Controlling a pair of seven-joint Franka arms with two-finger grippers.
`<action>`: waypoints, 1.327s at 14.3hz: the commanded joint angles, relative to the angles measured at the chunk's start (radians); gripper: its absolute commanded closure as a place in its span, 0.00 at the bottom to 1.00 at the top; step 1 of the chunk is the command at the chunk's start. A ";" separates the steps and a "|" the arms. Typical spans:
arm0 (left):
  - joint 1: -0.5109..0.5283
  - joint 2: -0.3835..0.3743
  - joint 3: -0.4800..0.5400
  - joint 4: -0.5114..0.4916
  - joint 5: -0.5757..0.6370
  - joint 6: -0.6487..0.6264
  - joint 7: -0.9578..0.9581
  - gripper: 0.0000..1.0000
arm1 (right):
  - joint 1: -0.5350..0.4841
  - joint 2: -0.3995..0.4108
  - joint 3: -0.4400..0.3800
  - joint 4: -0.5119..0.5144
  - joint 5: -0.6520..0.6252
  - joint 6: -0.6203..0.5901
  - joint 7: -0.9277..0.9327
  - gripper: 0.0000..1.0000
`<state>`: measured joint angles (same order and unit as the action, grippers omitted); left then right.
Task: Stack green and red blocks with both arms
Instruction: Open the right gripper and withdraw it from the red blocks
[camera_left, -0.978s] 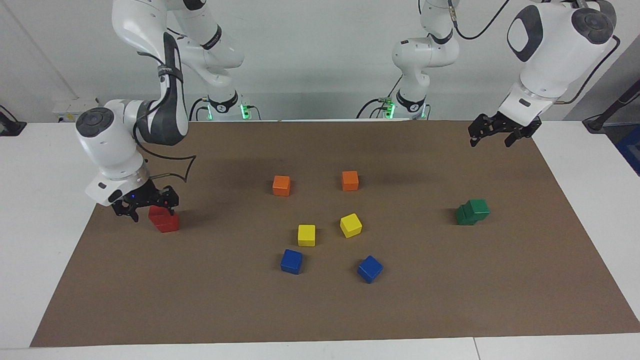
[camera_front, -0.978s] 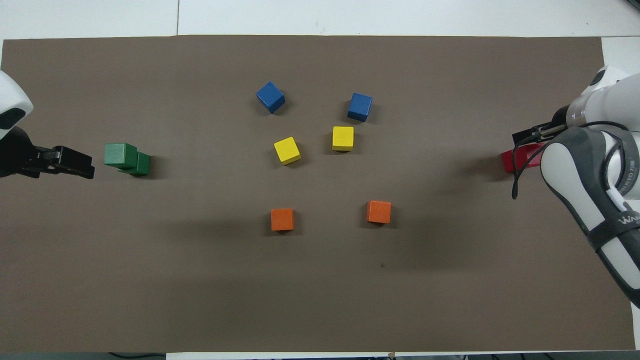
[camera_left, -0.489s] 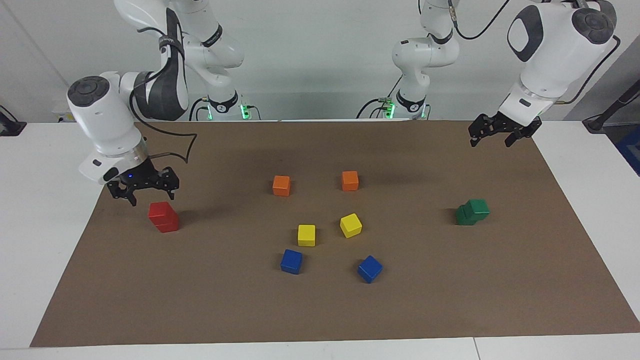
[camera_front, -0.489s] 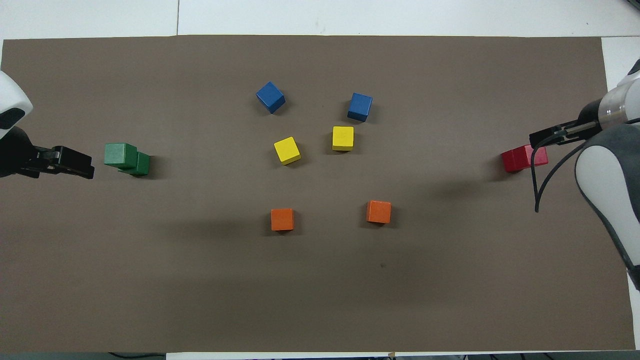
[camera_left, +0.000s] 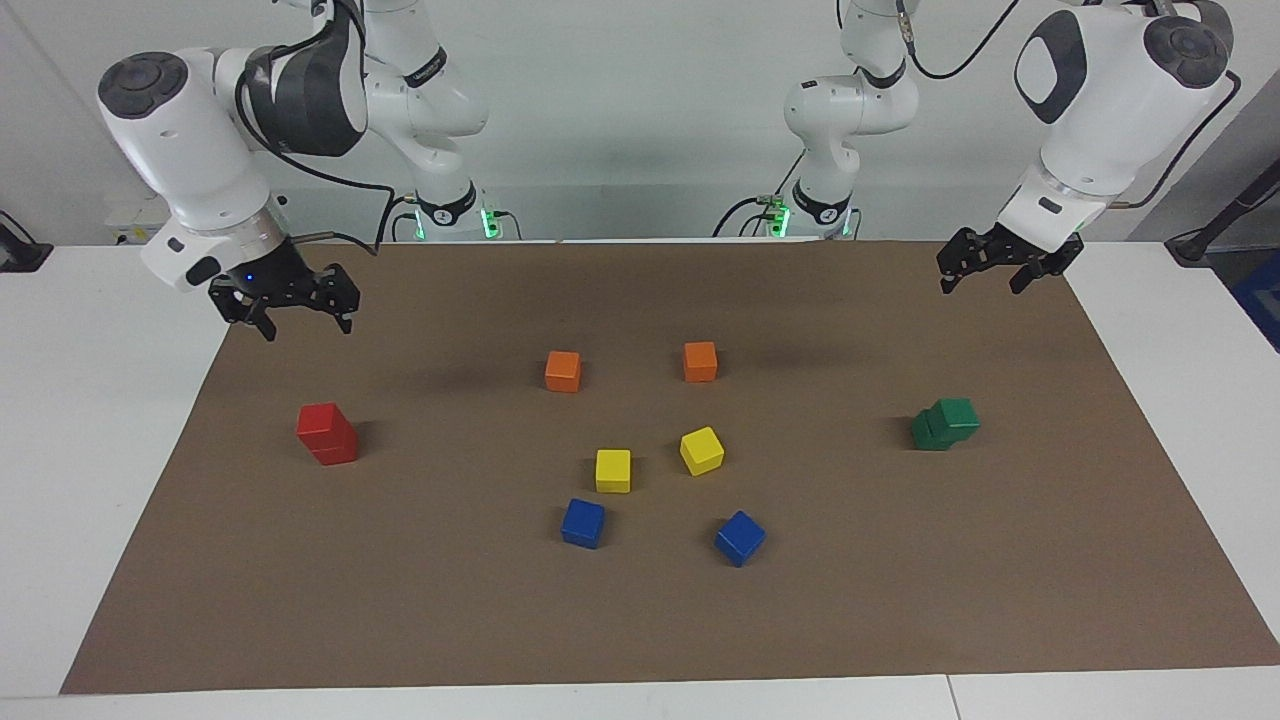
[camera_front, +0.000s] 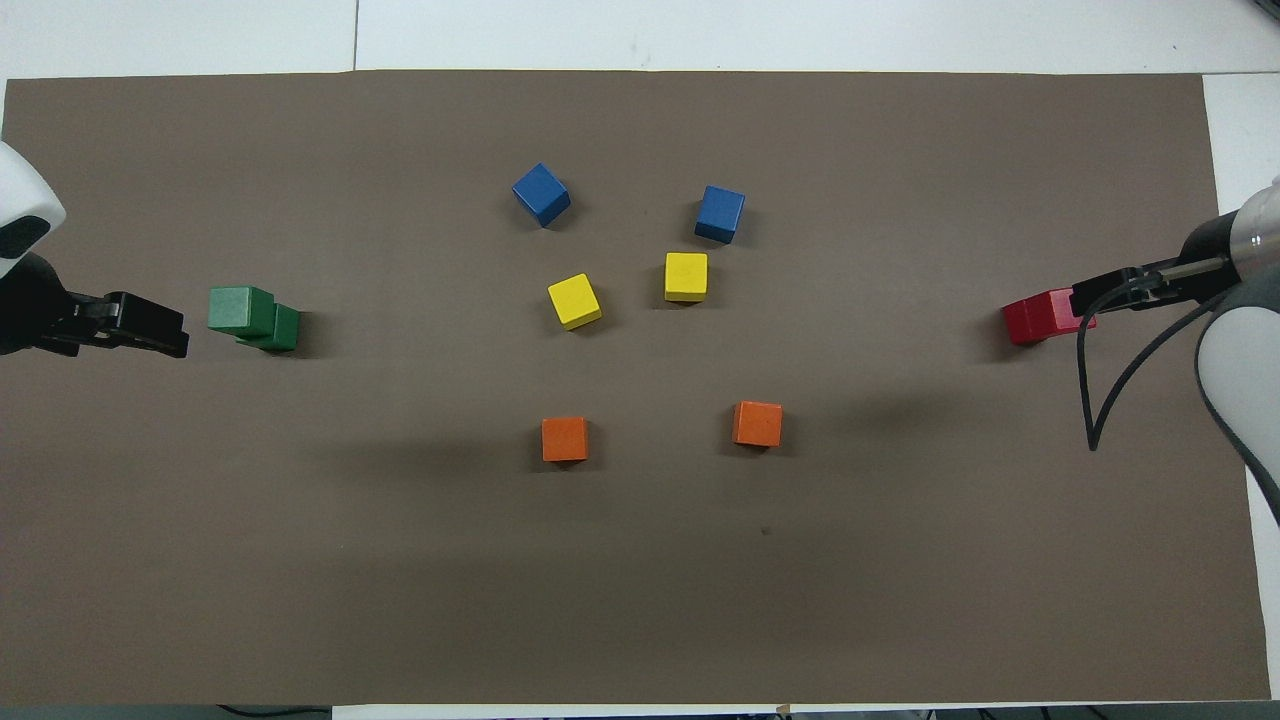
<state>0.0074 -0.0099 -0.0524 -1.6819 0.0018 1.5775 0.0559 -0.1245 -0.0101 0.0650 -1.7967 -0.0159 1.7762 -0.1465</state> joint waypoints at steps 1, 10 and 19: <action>0.000 0.007 0.003 0.016 -0.003 -0.010 -0.005 0.00 | -0.015 -0.039 0.004 -0.009 0.021 -0.052 0.025 0.00; 0.000 0.007 0.003 0.016 -0.003 -0.010 -0.004 0.00 | -0.015 -0.071 0.004 0.083 0.019 -0.239 0.053 0.00; 0.000 0.007 0.003 0.016 -0.003 -0.010 -0.004 0.00 | -0.012 -0.068 0.006 0.111 0.017 -0.277 0.067 0.00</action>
<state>0.0074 -0.0099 -0.0524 -1.6819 0.0018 1.5775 0.0559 -0.1253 -0.0825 0.0633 -1.7008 -0.0155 1.5141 -0.1006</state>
